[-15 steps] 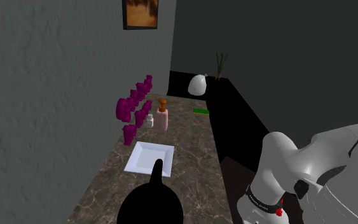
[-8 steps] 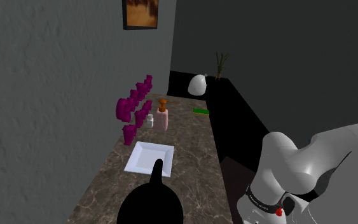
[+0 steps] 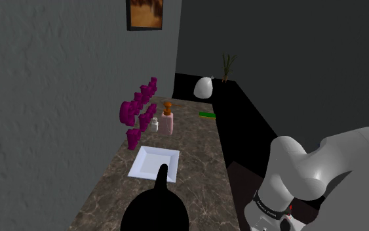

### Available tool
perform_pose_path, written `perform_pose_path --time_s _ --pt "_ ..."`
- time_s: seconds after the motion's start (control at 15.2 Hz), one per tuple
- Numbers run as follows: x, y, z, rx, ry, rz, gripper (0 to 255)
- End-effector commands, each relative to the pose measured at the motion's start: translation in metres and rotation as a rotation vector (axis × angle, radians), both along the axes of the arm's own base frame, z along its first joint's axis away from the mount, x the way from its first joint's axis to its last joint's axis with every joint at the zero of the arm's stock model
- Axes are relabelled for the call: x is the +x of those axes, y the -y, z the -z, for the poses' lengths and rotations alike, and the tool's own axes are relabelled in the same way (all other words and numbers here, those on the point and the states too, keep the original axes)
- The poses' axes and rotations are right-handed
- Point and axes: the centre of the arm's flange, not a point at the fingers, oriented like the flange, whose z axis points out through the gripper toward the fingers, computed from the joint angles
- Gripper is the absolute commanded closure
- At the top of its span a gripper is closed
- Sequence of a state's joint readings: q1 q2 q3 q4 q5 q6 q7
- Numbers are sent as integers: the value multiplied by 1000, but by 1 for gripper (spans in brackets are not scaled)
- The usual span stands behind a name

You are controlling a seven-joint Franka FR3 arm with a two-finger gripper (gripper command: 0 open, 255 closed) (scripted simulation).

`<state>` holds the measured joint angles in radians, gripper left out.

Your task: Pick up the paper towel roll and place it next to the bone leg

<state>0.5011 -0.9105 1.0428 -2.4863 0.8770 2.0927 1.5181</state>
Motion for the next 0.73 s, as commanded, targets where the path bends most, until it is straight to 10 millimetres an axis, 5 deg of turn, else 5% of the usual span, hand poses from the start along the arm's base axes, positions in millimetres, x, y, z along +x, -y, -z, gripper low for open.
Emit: perform_pose_path --time_s 0.0,0.26,0.66 --pt "0 0 10 0 0 0 255" --pt "0 0 29 0 0 0 255" --pt "0 0 29 0 0 0 255"
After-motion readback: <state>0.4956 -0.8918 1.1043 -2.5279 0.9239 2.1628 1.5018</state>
